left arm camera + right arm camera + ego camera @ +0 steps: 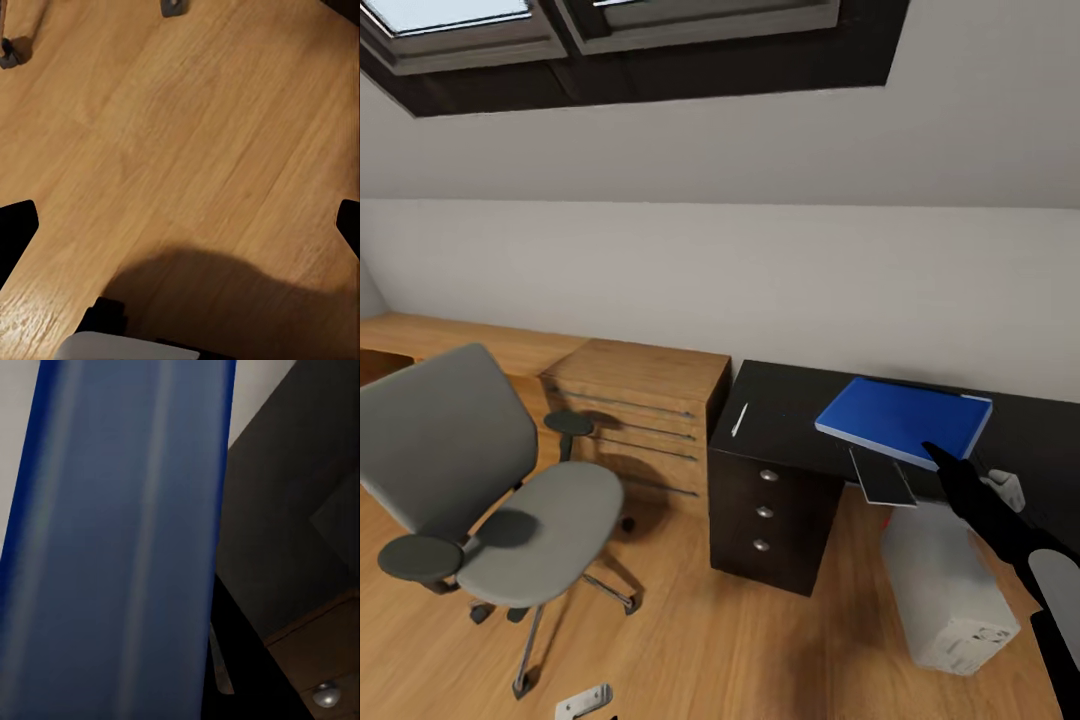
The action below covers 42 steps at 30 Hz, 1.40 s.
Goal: In the bedroom, organize the workspace by keeping the computer under the desk, ensuring the monitor is on the desk, placing the keyboard on the desk next to the monitor, placing the mouse on the desk next to the keyboard, moving the folder from the swivel chair onto the desk next to the mouse, stacking the notebook on top of the folder with the pen on top of the notebook, and positioning the swivel chair next to the desk.
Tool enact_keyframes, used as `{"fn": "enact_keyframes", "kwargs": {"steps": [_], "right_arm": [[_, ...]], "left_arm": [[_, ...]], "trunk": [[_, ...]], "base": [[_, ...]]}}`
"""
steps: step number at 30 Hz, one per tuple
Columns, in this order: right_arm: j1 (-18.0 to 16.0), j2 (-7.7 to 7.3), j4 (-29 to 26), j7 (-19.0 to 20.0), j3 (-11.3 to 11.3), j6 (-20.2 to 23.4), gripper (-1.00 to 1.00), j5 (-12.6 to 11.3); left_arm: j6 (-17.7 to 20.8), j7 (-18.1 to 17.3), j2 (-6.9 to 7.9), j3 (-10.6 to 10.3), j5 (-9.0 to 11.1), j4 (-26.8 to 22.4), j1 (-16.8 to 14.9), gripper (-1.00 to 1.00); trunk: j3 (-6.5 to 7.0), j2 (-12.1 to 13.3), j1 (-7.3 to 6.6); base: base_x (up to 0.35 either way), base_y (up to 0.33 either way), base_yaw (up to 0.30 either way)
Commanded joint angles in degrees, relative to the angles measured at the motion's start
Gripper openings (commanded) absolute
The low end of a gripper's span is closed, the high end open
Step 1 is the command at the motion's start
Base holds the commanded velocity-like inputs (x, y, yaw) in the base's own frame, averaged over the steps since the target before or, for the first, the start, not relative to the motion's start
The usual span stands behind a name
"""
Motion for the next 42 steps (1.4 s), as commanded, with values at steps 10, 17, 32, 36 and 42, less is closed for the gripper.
{"fn": "enact_keyframes", "kwargs": {"steps": [10,17,32,36,42], "right_arm": [[-0.06,0.01,-0.05,-0.36,-0.04,0.27,-1.0,-0.57],[-0.06,0.01,-0.05,-0.34,-0.05,0.27,-1.0,-0.57],[-0.06,0.01,-0.05,-0.35,-0.05,0.27,-1.0,-0.57],[-0.06,0.01,-0.05,0.0,-0.05,0.36,-1.0,-0.53],[-0.06,0.01,-0.05,0.43,0.05,0.59,-1.0,-0.49]], "left_arm": [[0.37,0.01,-0.05,0.17,0.19,-0.15,0.0,1.0],[0.42,0.01,-0.05,0.15,0.19,-0.15,0.0,1.0],[0.42,0.01,-0.05,0.15,0.19,-0.15,0.0,1.0],[0.4,0.01,-0.05,0.15,0.19,-0.15,0.0,1.0],[0.42,0.01,-0.12,0.15,0.19,-0.15,0.0,1.0]], "trunk": [[-0.29,-0.02,-0.01],[-0.45,-0.02,-0.01],[-0.79,-0.02,-0.01],[-0.85,-0.02,-0.01],[-0.87,-0.02,-0.01]], "base": [[0.0,0.0,-0.295],[0.0,0.0,-0.295],[0.0,0.0,-0.295],[0.0,0.0,-0.241],[0.004,0.0,-0.052]]}}
